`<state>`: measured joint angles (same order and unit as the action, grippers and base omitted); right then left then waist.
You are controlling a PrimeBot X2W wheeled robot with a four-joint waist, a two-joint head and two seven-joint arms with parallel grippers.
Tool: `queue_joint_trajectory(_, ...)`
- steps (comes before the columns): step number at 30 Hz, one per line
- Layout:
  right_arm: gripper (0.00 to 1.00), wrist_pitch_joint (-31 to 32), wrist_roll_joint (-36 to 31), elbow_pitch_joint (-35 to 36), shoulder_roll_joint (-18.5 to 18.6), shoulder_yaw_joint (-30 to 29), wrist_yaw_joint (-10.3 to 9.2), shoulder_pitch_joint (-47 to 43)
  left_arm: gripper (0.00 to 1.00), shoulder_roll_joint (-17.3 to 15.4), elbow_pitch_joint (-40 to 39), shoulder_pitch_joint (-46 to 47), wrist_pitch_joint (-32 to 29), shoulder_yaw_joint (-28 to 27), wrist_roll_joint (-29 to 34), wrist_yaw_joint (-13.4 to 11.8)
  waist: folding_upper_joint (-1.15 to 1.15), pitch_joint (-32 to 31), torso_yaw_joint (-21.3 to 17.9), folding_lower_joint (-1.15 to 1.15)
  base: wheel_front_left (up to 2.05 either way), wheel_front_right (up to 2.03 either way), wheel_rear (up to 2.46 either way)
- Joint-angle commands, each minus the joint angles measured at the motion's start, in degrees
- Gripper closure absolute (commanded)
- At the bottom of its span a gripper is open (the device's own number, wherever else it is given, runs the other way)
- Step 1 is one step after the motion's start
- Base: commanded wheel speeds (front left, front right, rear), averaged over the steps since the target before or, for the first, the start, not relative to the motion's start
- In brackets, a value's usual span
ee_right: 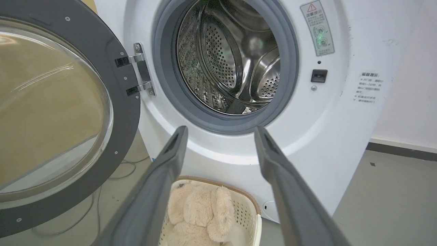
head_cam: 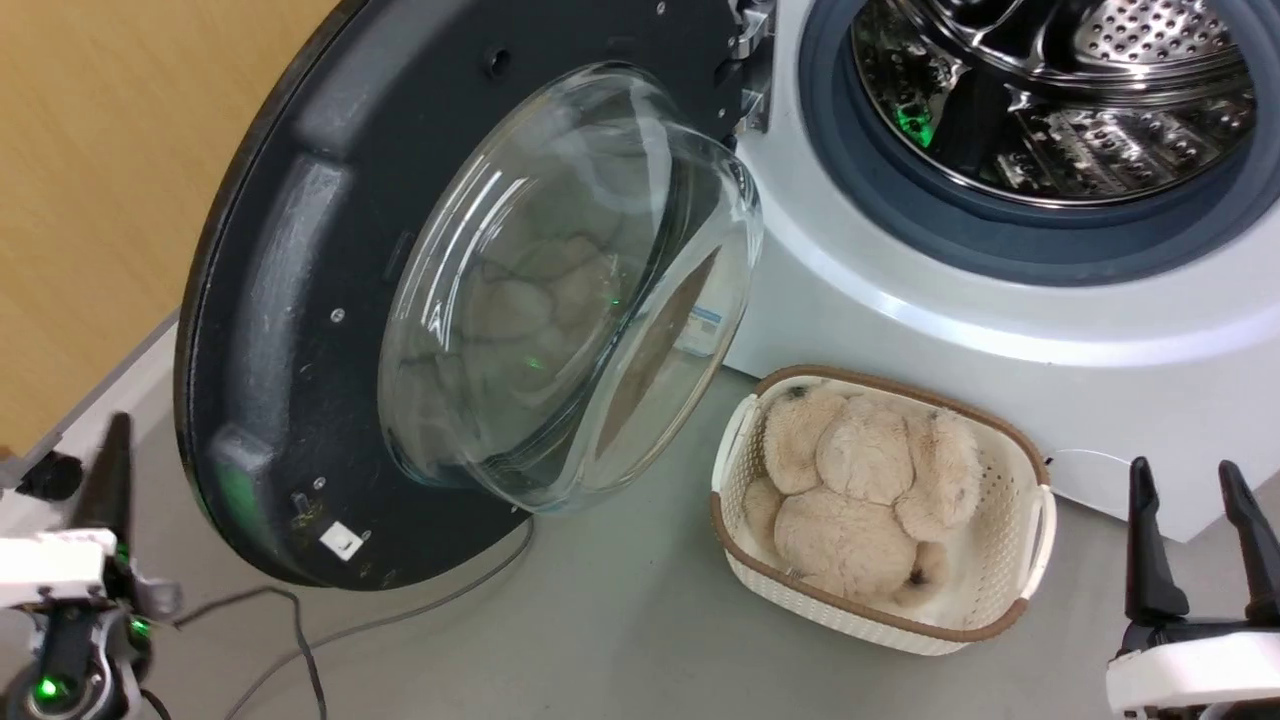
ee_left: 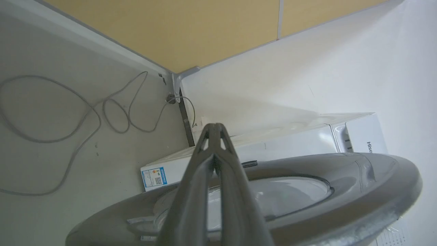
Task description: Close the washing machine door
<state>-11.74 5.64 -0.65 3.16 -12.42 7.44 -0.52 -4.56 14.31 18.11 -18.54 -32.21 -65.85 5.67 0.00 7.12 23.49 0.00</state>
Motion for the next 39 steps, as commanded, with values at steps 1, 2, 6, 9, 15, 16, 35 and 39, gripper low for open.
queue_joint_trajectory(1,0.0,-0.8,0.5,0.0,-0.2,-0.6,0.04,1.3,1.0,0.3,0.1,-1.5,-1.9,0.3,-3.0,0.5,0.0,0.4,0.6,0.0,0.0,0.0,0.0)
queue_joint_trajectory(2,0.0,-0.9,0.5,0.0,-0.2,-0.7,0.04,1.3,1.0,0.4,0.0,-2.0,-2.8,0.8,-3.9,0.6,0.0,0.5,0.8,0.0,0.0,0.0,0.0)
queue_joint_trajectory(6,0.0,-1.4,0.7,-0.1,-0.2,-1.1,0.04,1.4,1.0,0.9,-0.7,-4.0,-6.1,3.1,-7.9,0.8,0.0,0.9,1.7,0.0,0.0,0.0,0.0)
queue_joint_trajectory(9,0.0,-1.7,0.9,-0.1,-0.3,-1.3,0.04,1.5,1.0,1.2,-1.4,-5.4,-8.1,5.1,-10.5,1.0,0.0,1.1,2.5,0.0,0.0,0.0,0.0)
queue_joint_trajectory(15,0.0,-2.3,1.1,0.0,-0.3,-1.9,0.04,1.6,1.0,1.5,-3.6,-7.7,-11.3,8.5,-15.3,1.3,0.0,1.3,4.0,0.0,0.0,0.0,0.0)
queue_joint_trajectory(16,0.0,-2.4,1.1,-0.1,-0.3,-2.0,0.04,1.5,1.0,1.5,-4.1,-8.1,-11.8,9.2,-16.2,1.4,0.0,1.4,4.2,0.0,0.0,0.0,0.0)
queue_joint_trajectory(35,0.0,-3.3,1.6,-0.6,-0.3,-2.2,0.05,1.4,1.0,0.0,-20.3,-18.7,-18.0,31.4,-16.4,1.8,0.0,0.6,4.9,0.0,0.0,0.0,0.0)
queue_joint_trajectory(39,0.0,-3.3,1.7,-0.6,-0.3,-2.0,0.05,1.5,1.0,-0.9,-21.7,-19.2,-18.3,37.8,-15.8,1.8,0.0,0.4,3.2,0.0,0.0,0.0,0.0)
